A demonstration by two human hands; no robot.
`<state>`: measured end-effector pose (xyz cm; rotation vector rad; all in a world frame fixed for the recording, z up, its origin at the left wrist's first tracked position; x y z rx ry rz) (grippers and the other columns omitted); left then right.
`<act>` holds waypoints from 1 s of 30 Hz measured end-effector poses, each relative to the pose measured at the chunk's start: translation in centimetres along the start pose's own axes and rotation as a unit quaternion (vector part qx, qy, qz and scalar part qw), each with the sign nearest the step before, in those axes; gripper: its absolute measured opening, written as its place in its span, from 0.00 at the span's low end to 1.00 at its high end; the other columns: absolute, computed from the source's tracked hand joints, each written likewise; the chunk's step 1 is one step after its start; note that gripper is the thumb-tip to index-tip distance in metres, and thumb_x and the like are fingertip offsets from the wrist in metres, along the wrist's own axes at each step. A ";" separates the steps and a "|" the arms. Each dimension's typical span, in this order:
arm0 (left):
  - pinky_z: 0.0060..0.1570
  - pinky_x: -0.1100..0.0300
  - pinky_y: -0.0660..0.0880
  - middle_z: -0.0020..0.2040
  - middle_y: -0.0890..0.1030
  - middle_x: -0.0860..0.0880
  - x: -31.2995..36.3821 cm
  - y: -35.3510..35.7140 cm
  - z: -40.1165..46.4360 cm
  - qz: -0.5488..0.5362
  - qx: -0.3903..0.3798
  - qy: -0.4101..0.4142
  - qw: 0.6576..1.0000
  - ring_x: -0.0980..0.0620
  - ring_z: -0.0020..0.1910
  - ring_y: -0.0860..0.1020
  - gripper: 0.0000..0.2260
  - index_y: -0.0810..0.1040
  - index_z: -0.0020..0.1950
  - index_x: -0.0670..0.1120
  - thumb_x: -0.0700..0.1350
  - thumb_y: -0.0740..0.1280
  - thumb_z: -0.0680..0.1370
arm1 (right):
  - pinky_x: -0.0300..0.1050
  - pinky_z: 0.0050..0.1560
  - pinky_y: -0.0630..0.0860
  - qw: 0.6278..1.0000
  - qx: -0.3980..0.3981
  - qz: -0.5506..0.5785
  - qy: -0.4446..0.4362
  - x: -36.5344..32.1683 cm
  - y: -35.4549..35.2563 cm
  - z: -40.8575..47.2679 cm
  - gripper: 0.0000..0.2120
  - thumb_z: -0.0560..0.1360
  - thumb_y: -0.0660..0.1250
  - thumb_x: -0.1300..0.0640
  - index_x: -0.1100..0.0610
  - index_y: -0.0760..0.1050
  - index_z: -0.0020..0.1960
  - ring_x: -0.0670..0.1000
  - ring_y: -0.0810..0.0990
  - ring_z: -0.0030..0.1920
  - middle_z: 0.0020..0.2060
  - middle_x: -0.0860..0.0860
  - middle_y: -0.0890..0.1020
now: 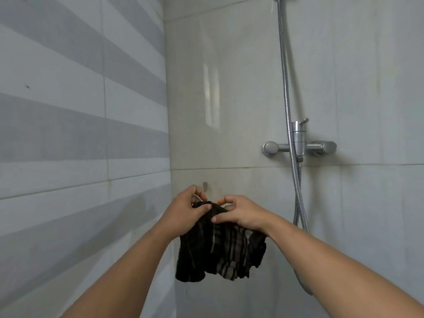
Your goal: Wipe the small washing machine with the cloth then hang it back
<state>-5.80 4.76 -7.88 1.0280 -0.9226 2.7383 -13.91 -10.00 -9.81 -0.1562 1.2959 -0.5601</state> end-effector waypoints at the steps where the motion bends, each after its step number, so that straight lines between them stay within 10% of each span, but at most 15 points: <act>1: 0.39 0.58 0.75 0.41 0.84 0.48 -1.0 -0.1 1.2 0.008 0.008 0.003 1.000 0.52 0.38 0.81 0.07 0.74 0.46 0.53 0.48 0.72 0.75 | 0.52 0.53 0.81 1.000 0.012 -0.017 -0.011 0.4 -0.1 1.7 0.14 0.72 0.76 0.63 0.61 0.80 0.56 0.53 0.84 0.42 0.44 0.59 0.86; 8: 0.39 0.61 0.72 0.46 0.81 0.53 -8.1 0.8 8.8 0.063 0.045 0.043 0.996 0.56 0.42 0.79 0.05 0.73 0.47 0.54 0.45 0.67 0.79 | 0.39 0.44 0.78 0.986 0.120 -0.087 -0.078 3.4 -2.1 11.8 0.05 0.78 0.71 0.59 0.58 0.86 0.50 0.45 0.83 0.39 0.40 0.53 0.87; 19: 0.51 0.55 0.78 0.50 0.80 0.52 -13.6 4.5 14.9 0.129 0.192 0.113 0.966 0.53 0.48 0.79 0.05 0.82 0.52 0.48 0.44 0.68 0.78 | 0.49 0.38 0.74 0.809 0.269 -0.482 -0.200 4.1 -0.9 17.5 0.09 0.80 0.60 0.55 0.54 0.78 0.55 0.58 0.79 0.43 0.48 0.53 0.77; 25: 0.48 0.56 0.79 0.51 0.77 0.54 -15.0 6.6 11.2 0.083 0.207 0.069 0.972 0.55 0.48 0.78 0.13 0.82 0.58 0.49 0.43 0.62 0.78 | 0.47 0.39 0.73 0.847 0.260 -0.434 -0.165 6.4 0.3 16.4 0.11 0.80 0.59 0.56 0.54 0.80 0.53 0.55 0.78 0.44 0.45 0.52 0.77; 30: 0.60 0.60 0.73 0.65 0.76 0.57 -13.3 8.4 5.1 -0.001 0.217 0.034 0.976 0.58 0.62 0.75 0.21 0.70 0.75 0.56 0.47 0.57 0.82 | 0.54 0.58 0.75 0.880 0.185 -0.428 -0.089 7.7 1.6 12.3 0.22 0.81 0.57 0.50 0.48 0.64 0.75 0.56 0.74 0.59 0.61 0.52 0.74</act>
Point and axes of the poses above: each hand's wrist, its own z-axis towards the middle knuckle, its own y-axis out of the palm, x = y × z, the point moved 6 cm from there along z, towards the middle knuckle
